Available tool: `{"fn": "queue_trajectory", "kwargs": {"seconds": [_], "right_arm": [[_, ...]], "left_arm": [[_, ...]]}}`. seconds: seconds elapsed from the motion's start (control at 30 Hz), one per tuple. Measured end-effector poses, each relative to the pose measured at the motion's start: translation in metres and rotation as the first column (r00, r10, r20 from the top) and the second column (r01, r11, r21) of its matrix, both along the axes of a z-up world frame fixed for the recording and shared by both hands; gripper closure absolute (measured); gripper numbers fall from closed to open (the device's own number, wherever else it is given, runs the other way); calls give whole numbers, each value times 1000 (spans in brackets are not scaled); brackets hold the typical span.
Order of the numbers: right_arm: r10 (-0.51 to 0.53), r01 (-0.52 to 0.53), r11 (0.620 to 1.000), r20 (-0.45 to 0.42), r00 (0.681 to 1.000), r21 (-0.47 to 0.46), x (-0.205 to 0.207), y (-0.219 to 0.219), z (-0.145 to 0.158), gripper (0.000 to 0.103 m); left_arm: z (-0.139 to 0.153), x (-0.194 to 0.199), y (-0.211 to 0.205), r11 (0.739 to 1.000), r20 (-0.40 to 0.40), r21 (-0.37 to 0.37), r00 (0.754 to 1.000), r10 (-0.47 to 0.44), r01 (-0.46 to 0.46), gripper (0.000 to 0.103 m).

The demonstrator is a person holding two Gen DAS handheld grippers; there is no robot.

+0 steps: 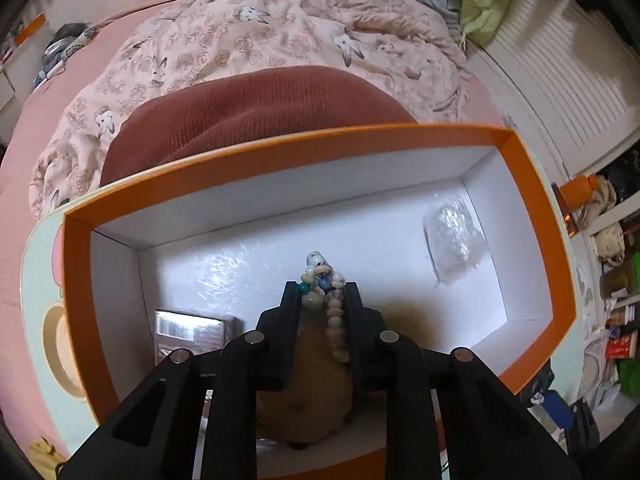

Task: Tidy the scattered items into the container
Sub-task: 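Grasp the bead bracelet in the box with the left gripper, set it on the table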

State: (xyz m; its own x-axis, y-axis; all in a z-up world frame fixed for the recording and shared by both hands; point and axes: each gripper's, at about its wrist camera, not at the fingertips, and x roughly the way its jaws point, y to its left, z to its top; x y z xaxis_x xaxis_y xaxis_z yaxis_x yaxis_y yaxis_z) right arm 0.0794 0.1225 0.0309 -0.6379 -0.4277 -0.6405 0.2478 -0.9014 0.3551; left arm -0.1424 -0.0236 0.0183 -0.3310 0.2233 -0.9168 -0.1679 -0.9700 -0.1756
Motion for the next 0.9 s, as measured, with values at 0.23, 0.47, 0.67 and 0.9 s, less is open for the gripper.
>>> {"fn": "queue_trajectory", "kwargs": {"seconds": [0.23, 0.47, 0.67, 0.9], "right_arm": [[0, 0, 1000, -1, 1000, 1, -2, 1, 0, 34], [0, 0, 1000, 0, 1000, 4, -2, 1, 0, 34], [1, -1, 1000, 2, 1000, 5, -2, 1, 0, 34], [-1, 1, 1000, -2, 1000, 8, -2, 2, 3, 34]], "left_arm": [[78, 54, -10, 977, -203, 191, 978, -55, 95, 81], [46, 130, -6, 947, -191, 271, 974, -123, 173, 80], [11, 146, -10, 944, -217, 312, 975, -40, 109, 79], [19, 169, -48, 874, -339, 484, 929, 149, 37, 27]]}}
